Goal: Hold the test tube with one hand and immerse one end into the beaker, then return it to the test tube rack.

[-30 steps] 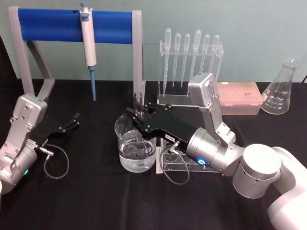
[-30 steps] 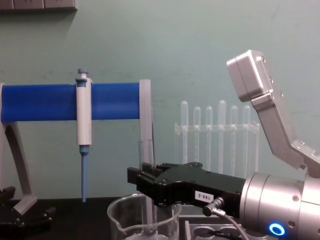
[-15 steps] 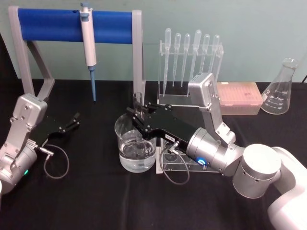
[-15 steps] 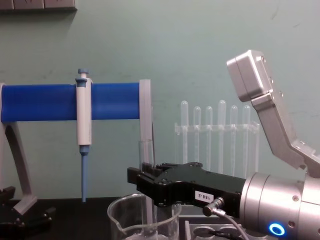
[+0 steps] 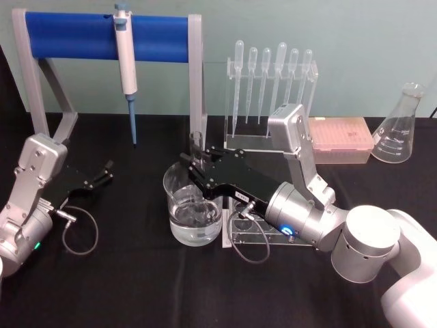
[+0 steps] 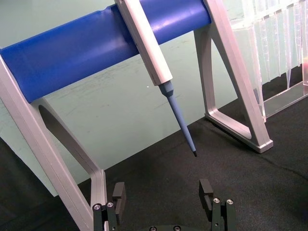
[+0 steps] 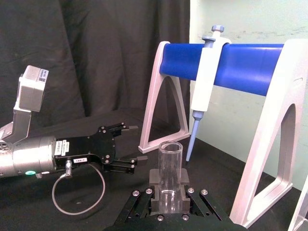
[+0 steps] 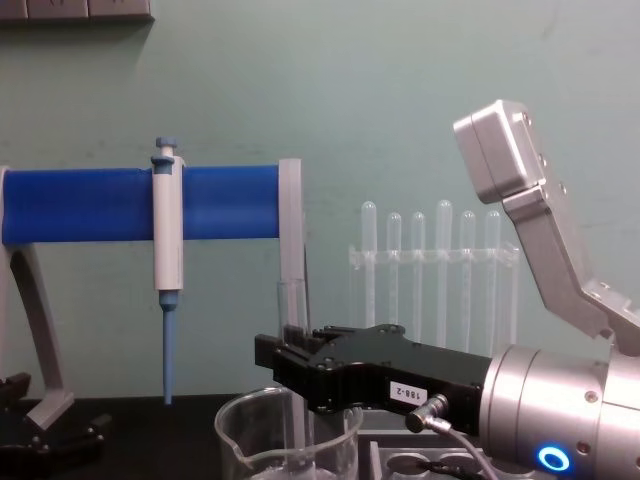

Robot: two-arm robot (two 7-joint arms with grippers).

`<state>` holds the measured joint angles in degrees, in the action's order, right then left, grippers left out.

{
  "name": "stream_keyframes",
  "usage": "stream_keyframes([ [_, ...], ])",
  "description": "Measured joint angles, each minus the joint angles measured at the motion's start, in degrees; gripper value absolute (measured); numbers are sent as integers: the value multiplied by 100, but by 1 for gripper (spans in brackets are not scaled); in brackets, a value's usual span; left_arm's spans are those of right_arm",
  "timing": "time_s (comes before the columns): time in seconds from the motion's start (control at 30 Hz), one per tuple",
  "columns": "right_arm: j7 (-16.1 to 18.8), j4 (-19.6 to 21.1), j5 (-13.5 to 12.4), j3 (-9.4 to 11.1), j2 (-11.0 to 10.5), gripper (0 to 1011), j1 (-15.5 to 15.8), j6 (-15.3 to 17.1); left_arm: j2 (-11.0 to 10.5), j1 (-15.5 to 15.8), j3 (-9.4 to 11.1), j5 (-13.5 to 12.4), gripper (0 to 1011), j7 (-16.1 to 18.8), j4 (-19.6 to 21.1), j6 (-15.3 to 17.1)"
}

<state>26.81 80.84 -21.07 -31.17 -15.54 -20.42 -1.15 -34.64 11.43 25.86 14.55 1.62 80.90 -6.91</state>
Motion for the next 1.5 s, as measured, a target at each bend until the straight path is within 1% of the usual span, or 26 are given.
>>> stream_keyframes([
  [1.5,0,0,0,0,0,225,0,0,0,0,0,0,1000,0,0,0],
])
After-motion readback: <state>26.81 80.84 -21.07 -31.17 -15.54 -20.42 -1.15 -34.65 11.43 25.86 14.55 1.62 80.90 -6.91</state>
